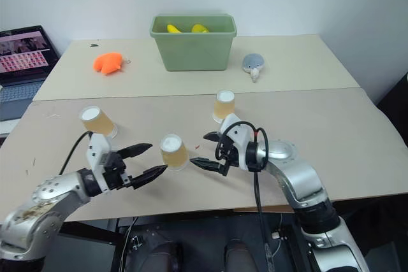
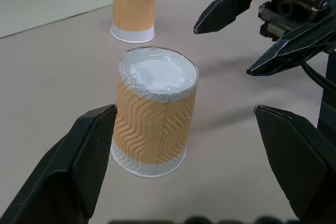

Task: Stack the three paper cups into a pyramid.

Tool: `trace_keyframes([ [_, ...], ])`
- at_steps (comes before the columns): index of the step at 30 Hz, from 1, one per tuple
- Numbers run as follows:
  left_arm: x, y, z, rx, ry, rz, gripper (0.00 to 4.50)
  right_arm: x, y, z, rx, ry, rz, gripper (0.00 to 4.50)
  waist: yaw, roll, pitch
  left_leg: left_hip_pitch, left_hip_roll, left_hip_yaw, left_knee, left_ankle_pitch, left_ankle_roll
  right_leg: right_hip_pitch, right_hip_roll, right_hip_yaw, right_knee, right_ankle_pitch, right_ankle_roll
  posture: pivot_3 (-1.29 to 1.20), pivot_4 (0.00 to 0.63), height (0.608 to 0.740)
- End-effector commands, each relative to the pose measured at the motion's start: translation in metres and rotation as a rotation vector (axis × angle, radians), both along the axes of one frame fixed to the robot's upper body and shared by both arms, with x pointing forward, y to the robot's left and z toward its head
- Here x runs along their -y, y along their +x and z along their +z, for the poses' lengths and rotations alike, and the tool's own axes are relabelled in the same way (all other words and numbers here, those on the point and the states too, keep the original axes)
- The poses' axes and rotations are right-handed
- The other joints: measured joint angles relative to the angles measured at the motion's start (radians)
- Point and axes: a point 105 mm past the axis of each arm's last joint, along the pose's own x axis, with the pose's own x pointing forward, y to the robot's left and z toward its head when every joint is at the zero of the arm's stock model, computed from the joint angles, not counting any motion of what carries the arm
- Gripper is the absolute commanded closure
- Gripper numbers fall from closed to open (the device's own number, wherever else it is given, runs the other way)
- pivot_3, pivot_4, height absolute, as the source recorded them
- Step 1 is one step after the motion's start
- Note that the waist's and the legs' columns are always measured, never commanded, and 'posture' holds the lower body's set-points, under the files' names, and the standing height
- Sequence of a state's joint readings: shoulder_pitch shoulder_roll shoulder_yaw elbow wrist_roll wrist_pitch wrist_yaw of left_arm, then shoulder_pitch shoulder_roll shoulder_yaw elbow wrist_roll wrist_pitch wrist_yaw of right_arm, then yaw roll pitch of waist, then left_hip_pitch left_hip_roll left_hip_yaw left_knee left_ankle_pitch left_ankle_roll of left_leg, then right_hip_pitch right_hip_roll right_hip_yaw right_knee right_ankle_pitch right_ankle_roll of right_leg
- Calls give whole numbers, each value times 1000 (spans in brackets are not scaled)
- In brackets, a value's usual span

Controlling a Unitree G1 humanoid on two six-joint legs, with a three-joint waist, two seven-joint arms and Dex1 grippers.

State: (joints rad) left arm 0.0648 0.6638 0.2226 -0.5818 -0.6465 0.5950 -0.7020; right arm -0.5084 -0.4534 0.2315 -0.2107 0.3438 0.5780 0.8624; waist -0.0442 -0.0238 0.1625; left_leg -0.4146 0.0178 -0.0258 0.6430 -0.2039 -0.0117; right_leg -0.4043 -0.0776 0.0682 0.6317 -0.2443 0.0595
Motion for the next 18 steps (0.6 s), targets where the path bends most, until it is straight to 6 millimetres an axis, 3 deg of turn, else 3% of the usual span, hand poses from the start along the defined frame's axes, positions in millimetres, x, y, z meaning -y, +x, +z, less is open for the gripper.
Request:
trace_keyframes([
  [1,-14,-12,16,55,20,66,41,-11,6,7,56,12,27,0,1,0,0,0,0,0,0,0,0,0,0,0,0,0,0,0,150,732],
  [6,-28,-22,19,62,31,135,41,-23,10,9,60,36,69,0,6,0,0,0,0,0,0,0,0,0,0,0,0,0,0,0,150,732],
  [18,-28,-25,14,50,36,159,41,-52,14,13,63,78,122,0,0,0,0,0,0,0,0,0,0,0,0,0,0,0,0,0,150,732],
])
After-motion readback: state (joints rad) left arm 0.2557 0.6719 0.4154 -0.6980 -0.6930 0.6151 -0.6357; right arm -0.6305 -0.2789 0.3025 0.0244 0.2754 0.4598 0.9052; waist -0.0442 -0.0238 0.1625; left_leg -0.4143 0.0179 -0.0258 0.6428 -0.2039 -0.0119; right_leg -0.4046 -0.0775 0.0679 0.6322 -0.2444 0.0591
